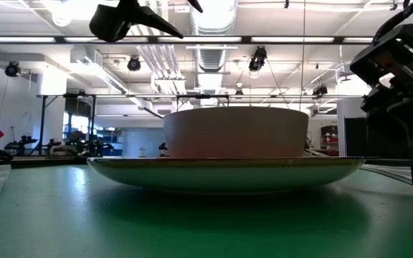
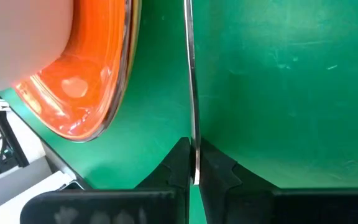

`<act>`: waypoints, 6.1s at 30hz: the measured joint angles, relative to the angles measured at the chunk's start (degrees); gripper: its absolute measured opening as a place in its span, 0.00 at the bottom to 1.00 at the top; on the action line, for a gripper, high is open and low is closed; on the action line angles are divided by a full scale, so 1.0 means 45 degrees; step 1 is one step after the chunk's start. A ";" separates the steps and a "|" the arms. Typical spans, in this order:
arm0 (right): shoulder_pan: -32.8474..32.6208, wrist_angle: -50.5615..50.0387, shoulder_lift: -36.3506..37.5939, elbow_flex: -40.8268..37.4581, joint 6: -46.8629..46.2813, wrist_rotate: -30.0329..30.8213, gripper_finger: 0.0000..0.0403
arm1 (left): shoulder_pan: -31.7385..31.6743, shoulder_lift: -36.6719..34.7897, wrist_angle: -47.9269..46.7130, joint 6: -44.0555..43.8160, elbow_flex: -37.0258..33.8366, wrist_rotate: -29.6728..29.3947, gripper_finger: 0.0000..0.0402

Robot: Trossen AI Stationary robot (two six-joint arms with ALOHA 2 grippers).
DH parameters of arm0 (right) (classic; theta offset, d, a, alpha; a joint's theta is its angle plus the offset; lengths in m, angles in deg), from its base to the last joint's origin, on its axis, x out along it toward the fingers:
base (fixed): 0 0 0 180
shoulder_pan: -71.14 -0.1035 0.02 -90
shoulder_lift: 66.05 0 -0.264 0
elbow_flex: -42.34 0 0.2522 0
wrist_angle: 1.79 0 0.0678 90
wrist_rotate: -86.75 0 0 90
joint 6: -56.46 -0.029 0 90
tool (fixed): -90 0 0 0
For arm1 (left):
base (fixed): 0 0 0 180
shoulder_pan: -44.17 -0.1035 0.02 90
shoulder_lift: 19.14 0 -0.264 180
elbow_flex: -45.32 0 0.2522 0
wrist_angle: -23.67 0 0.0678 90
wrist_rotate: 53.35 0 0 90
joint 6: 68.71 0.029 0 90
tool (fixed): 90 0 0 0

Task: Set table place
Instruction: Put the silver fork to the right of the orange plate, then return to Home Position

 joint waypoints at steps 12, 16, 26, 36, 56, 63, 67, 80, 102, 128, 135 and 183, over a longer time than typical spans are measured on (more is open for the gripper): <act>0.0011 -0.0085 0.0007 0.0000 -0.0227 0.0430 0.20 | 0.0037 0.0000 0.0343 -0.0330 -0.0285 -0.0004 0.48; 0.0011 -0.0304 0.0251 -0.0010 -0.0302 0.0537 0.29 | 0.0035 0.0000 0.0331 -0.0325 -0.0334 -0.0006 0.48; 0.0067 -0.2312 0.1926 -0.0091 0.0566 0.0570 0.38 | 0.0028 0.0000 0.0289 -0.0311 -0.0353 -0.0048 0.48; 0.0075 -0.2148 0.1547 -0.0024 0.0817 0.0002 0.38 | 0.0018 0.0000 0.0217 -0.0306 -0.0373 -0.0222 0.48; 0.0070 -0.3188 0.1321 0.0388 0.1873 0.0802 0.35 | 0.0018 0.0000 0.0450 -0.0321 -0.0378 -0.0222 0.48; 0.0074 -0.2323 0.0850 0.0392 0.1916 0.0858 0.35 | 0.0018 0.0000 0.0445 -0.0316 -0.0378 -0.0222 0.48; 0.0069 -0.1849 0.0632 0.0393 0.1913 0.0861 0.35 | 0.0015 0.0000 0.0430 -0.0315 -0.0378 -0.0222 0.48; 0.0069 -0.1677 0.0947 0.0384 0.2046 0.0802 0.36 | 0.0018 0.0000 0.0423 -0.0301 -0.0378 -0.0217 0.48; 0.0027 -0.1167 0.8859 0.3432 1.6286 0.1613 0.31 | 0.0615 -0.1567 1.1104 1.2702 -0.0396 0.6291 0.48; 0.4018 -0.1016 1.9297 -0.2504 2.1600 -0.1000 0.31 | -0.4159 -0.6361 1.6906 1.4528 -0.9495 1.0669 0.48; 0.4266 -0.4072 1.9926 -0.1181 2.2283 0.0138 0.31 | -0.5014 -1.0054 1.5041 1.3773 -1.1008 0.9249 0.48; 0.5276 0.0465 2.0000 -0.6499 2.2290 0.2805 0.30 | -0.4985 -1.6644 1.3200 1.3046 -1.5177 0.6699 0.48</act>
